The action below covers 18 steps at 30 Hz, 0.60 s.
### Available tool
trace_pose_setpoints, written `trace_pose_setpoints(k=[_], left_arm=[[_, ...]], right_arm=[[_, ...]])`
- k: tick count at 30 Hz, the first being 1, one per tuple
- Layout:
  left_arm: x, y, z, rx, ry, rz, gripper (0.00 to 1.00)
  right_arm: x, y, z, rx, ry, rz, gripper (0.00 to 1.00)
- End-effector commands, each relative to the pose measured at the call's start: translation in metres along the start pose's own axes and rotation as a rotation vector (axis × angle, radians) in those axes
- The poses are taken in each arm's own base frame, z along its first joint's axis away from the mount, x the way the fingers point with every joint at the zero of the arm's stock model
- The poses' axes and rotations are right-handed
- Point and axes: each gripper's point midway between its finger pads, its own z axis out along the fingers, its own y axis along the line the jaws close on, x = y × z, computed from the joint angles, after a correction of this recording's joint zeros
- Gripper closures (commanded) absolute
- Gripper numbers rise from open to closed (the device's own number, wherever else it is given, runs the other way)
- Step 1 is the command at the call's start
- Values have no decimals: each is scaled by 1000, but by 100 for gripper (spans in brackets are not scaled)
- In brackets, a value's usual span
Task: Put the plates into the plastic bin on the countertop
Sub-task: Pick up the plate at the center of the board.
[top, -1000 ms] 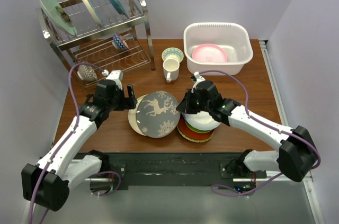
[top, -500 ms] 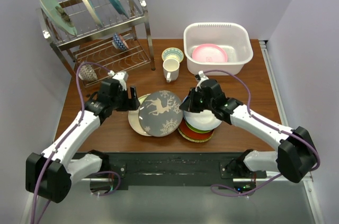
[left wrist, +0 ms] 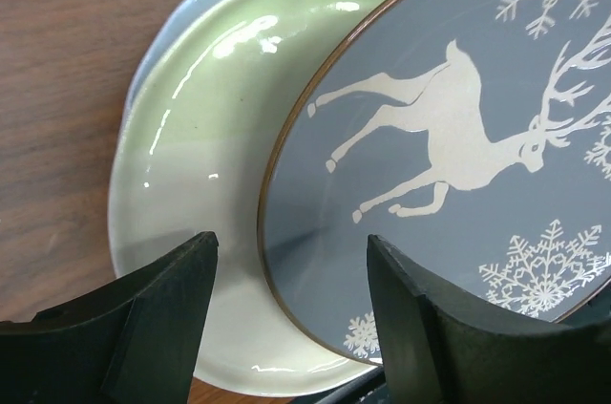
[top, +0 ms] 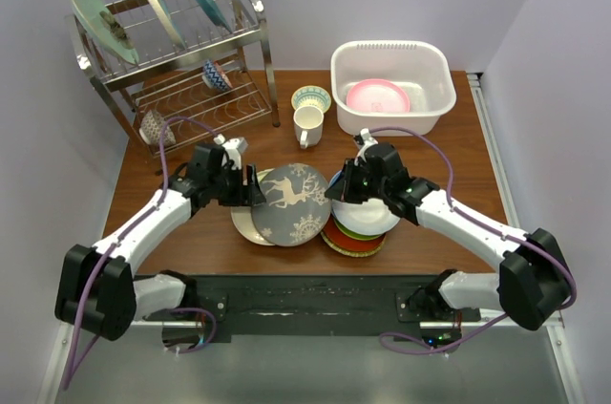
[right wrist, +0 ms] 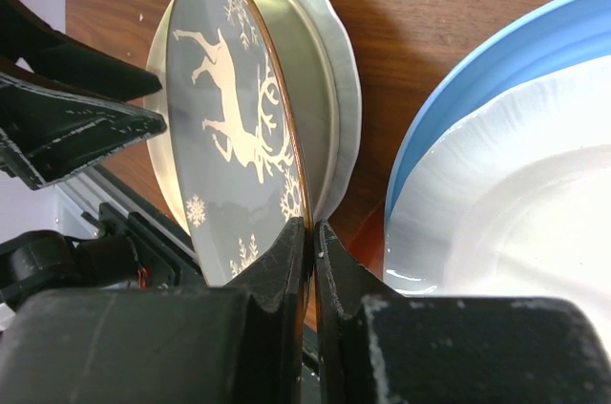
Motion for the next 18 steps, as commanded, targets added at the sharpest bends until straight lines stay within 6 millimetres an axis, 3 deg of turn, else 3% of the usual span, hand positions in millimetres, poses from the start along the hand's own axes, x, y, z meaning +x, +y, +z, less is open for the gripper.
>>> trace_pose_setpoints(k=[1, 7, 12, 13, 18], left_arm=[[3, -10, 7, 85, 31, 27, 32], [13, -13, 14, 123, 83, 22, 36], [16, -12, 17, 126, 101, 14, 54], [17, -13, 17, 128, 102, 15, 56], [18, -12, 19, 125, 110, 10, 61]], right_arm=[[-13, 21, -1, -91, -40, -10, 100], [-4, 19, 7, -107, 6, -11, 96], [3, 19, 13, -127, 36, -3, 85], [5, 19, 14, -129, 46, -3, 78], [10, 24, 20, -172, 80, 0, 65]])
